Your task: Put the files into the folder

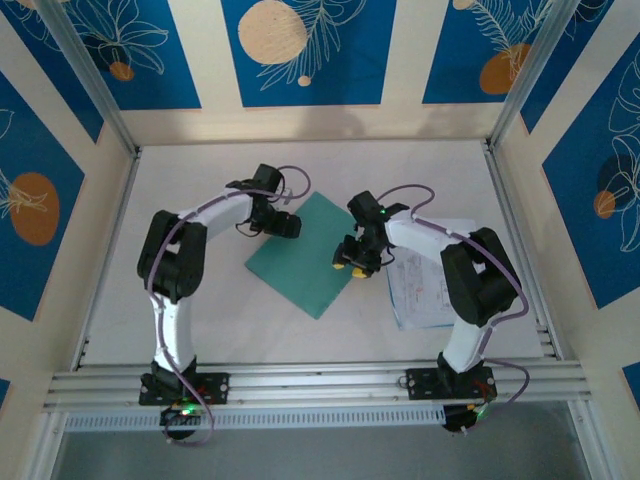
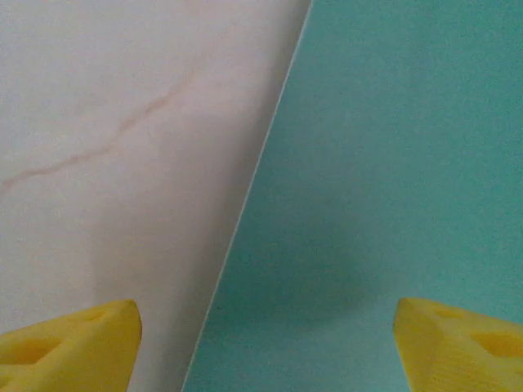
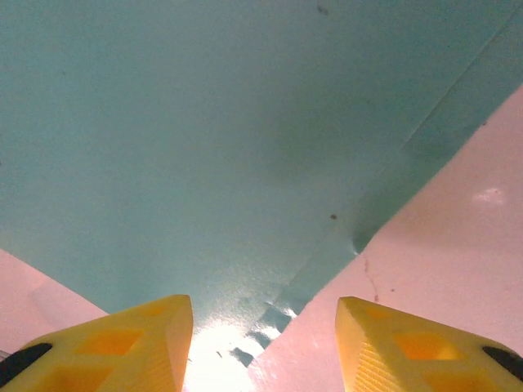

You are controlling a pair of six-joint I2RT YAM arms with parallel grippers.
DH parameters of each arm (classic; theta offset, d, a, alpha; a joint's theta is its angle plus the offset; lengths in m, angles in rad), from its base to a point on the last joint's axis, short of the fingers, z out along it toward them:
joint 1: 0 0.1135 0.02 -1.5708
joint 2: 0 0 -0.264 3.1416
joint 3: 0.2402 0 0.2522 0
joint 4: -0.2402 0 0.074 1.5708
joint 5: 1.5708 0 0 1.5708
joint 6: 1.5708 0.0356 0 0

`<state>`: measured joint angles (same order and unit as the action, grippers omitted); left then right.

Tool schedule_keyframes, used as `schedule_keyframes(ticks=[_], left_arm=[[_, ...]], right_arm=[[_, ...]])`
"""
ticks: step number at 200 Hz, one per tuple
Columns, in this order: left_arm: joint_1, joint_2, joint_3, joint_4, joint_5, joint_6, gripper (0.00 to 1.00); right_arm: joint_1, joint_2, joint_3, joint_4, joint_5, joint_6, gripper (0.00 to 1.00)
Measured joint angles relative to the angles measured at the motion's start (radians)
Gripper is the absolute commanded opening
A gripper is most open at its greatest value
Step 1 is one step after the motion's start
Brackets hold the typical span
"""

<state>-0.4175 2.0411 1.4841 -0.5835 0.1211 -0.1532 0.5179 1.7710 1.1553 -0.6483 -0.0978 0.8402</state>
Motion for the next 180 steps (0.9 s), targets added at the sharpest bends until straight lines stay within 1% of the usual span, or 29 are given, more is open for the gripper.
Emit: schedule_keyframes(ticks=[11, 33, 49, 58, 78, 87, 98, 105, 131, 153, 180], left_arm=[[0.001, 0.016, 0.000, -0.010, 0.014, 0.011, 0.74], [0.003, 0.023, -0.002, -0.008, 0.032, 0.019, 0.63], [0.003, 0.016, -0.027, 0.020, 0.034, 0.015, 0.52], [0.003, 0.003, -0.050, 0.043, 0.035, 0.008, 0.50], [0.005, -0.047, -0.126, 0.087, 0.036, -0.024, 0.43], [0.005, -0.072, -0.164, 0.102, 0.034, -0.048, 0.38], [0.008, -0.108, -0.216, 0.121, 0.027, -0.072, 0.35], [0.010, -0.131, -0.248, 0.133, 0.025, -0.089, 0.34], [0.017, -0.225, -0.388, 0.200, 0.016, -0.174, 0.23], [0.017, -0.314, -0.514, 0.281, 0.022, -0.267, 0.22], [0.016, -0.385, -0.627, 0.377, 0.060, -0.370, 0.22]], right_arm=[[-0.008, 0.002, -0.001, 0.018, -0.004, 0.020, 0.50], [-0.027, 0.019, -0.010, 0.056, -0.013, 0.058, 0.50], [-0.046, 0.048, -0.011, 0.074, -0.017, 0.076, 0.50], [-0.053, 0.067, -0.011, 0.083, -0.018, 0.080, 0.50], [-0.069, 0.098, 0.005, 0.074, -0.037, 0.086, 0.50], [-0.072, 0.104, 0.019, 0.075, -0.035, 0.085, 0.50], [-0.077, 0.122, 0.040, 0.068, -0.036, 0.081, 0.50], [-0.082, 0.136, 0.057, 0.060, -0.042, 0.077, 0.50], [-0.098, 0.198, 0.149, 0.033, -0.064, 0.030, 0.51], [-0.110, 0.240, 0.219, 0.019, -0.069, -0.014, 0.52], [-0.112, 0.226, 0.227, 0.019, -0.077, -0.047, 0.54]])
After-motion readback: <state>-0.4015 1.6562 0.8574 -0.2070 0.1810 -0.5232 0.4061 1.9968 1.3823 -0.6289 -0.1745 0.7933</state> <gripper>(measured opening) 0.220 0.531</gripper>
